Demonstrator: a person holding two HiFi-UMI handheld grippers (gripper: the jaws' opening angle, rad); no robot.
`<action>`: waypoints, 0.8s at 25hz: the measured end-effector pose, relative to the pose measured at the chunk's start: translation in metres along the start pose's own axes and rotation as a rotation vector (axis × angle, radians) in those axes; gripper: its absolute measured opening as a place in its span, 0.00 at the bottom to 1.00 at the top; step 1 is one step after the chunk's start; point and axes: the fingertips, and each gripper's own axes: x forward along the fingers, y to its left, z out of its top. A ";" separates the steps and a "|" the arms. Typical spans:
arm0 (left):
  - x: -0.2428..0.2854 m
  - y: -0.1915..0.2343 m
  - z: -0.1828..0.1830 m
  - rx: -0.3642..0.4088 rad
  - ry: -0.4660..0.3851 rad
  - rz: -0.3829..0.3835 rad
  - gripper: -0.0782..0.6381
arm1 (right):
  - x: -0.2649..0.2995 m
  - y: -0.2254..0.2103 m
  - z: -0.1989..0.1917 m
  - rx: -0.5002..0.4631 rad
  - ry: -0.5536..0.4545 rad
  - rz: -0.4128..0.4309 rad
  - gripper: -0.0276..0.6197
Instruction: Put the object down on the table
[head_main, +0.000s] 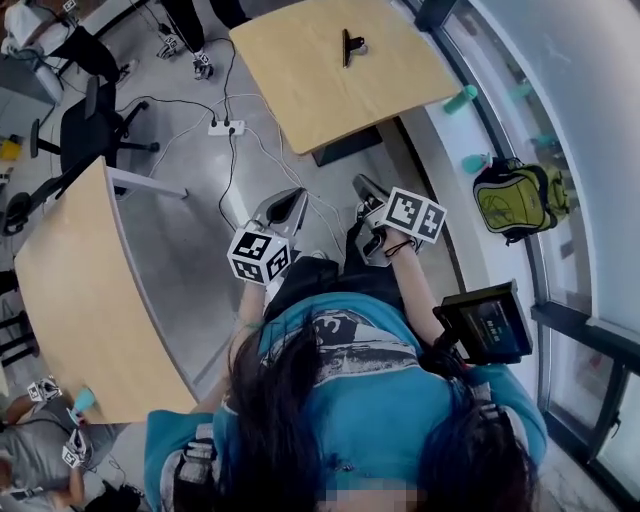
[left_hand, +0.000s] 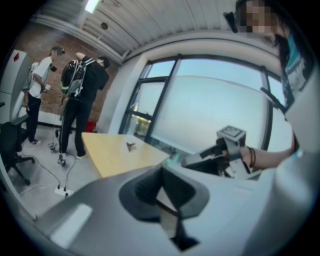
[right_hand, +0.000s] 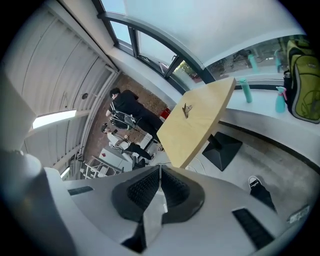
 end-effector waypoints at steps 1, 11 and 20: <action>-0.008 -0.008 -0.003 0.007 -0.004 -0.015 0.11 | -0.011 0.003 -0.010 0.004 -0.011 -0.001 0.08; -0.020 -0.033 -0.002 0.018 -0.008 -0.083 0.11 | -0.034 0.013 -0.040 0.031 -0.008 -0.009 0.08; -0.025 -0.040 -0.005 0.015 -0.014 -0.080 0.11 | -0.038 0.014 -0.053 0.023 0.018 0.000 0.08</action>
